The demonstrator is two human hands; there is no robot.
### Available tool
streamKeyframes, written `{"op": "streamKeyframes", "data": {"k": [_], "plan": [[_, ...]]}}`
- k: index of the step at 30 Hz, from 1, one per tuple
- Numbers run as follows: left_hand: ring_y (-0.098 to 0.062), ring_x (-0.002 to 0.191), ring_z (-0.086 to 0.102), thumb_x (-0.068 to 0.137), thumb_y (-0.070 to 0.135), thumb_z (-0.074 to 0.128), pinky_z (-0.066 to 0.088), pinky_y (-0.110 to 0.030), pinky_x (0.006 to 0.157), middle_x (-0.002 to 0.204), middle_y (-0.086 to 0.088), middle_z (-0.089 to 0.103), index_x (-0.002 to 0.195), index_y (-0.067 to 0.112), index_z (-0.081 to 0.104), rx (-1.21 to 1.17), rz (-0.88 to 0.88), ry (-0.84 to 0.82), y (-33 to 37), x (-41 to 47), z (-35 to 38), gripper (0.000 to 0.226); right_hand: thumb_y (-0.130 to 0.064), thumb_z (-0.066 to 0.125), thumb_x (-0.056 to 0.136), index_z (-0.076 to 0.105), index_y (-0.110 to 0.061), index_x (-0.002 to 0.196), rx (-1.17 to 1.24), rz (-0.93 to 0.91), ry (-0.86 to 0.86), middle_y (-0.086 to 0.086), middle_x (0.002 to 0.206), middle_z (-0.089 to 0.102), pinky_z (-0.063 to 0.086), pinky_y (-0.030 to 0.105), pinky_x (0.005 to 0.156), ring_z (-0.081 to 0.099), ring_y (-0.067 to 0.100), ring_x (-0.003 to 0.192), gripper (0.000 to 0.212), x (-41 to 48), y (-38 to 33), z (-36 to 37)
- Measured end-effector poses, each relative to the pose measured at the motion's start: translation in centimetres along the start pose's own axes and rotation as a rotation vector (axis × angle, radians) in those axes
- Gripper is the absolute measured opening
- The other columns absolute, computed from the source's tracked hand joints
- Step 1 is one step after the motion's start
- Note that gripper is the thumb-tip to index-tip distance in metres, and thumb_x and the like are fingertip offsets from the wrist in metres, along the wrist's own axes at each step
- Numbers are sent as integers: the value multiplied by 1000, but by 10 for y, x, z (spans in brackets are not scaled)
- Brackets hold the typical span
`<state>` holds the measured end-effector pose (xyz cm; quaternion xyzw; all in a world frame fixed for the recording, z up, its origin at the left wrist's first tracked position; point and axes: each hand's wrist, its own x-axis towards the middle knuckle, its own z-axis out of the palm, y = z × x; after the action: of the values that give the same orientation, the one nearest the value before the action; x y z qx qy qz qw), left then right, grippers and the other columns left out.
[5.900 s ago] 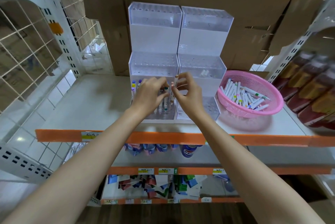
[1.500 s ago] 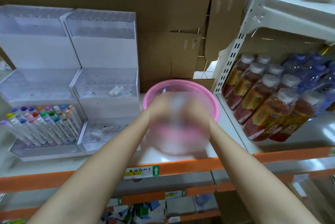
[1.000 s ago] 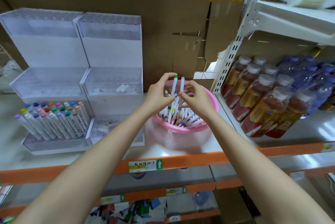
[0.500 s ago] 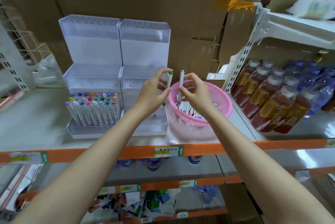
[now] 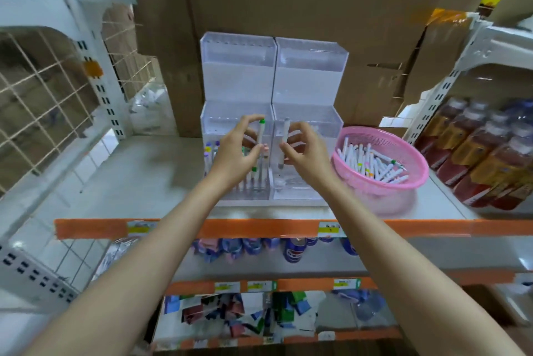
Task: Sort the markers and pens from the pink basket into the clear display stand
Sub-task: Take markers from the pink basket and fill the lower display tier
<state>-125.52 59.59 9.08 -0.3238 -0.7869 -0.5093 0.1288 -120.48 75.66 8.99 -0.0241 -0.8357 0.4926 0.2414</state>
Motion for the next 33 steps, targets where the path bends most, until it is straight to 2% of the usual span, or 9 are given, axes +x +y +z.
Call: {"op": "streamKeyframes", "data": {"k": [3,6,11,14,19,23,24,28,33], "plan": [[-5,72,60,86,4,65,46,-9,65,80,9,52,127,20,50,-18,5,15,-9,-6,-23,47,-7,65,89,51,-11,98,-24,-17,12,-1,78,58,57,46,60,62,14,62,17,-3,-8,22],[-9,73,60,85,3,66,44,-7,66,79,8,52,126,16,51,-21,1,55,-21,-13,-41,46,-8,64,89,49,-13,95,-39,-32,31,-4,76,55,57,46,59,61,16,62,17,-6,-14,42],[-20,78,64,85,7,66,56,-34,74,83,-2,57,125,17,48,-62,-20,30,-39,-24,-62,45,-13,67,88,53,-9,95,-86,-91,58,-4,75,56,56,39,60,59,14,64,16,-14,-21,75],[-15,78,62,85,4,67,54,-28,75,81,1,55,124,17,48,-71,-13,53,-45,-28,-68,46,-13,68,87,55,-3,98,-104,-105,25,4,79,61,56,39,59,62,17,67,20,-17,-25,90],[-4,80,59,85,6,67,52,-22,80,84,1,57,125,19,46,-53,-5,101,-57,-28,-73,47,-12,68,87,54,-7,96,-115,-111,26,5,81,62,56,37,63,63,16,69,18,-13,-26,108],[-4,82,60,85,7,67,53,-27,82,86,0,60,125,18,46,-36,2,114,-64,-30,-75,47,-9,70,85,55,-3,95,-112,-163,95,7,82,65,40,4,69,63,14,68,18,-14,-29,117],[-4,82,60,85,7,67,53,-27,82,86,0,60,125,18,46,-33,2,116,-66,-30,-75,47,-8,70,85,56,-2,95,-122,-174,113,6,81,65,37,1,70,63,13,68,19,-14,-29,118],[-7,81,60,84,6,68,52,-24,81,83,1,59,125,16,47,-11,29,117,-71,-33,-71,47,-7,70,84,55,-4,95,-117,-201,152,-3,79,60,47,12,63,60,7,68,19,-13,-23,124],[-9,79,59,83,4,69,49,-18,78,82,-3,58,125,15,50,21,60,129,-79,-36,-67,48,-6,70,84,56,-4,95,-111,-195,146,0,81,61,52,19,65,60,10,71,18,-15,-19,129]]}}
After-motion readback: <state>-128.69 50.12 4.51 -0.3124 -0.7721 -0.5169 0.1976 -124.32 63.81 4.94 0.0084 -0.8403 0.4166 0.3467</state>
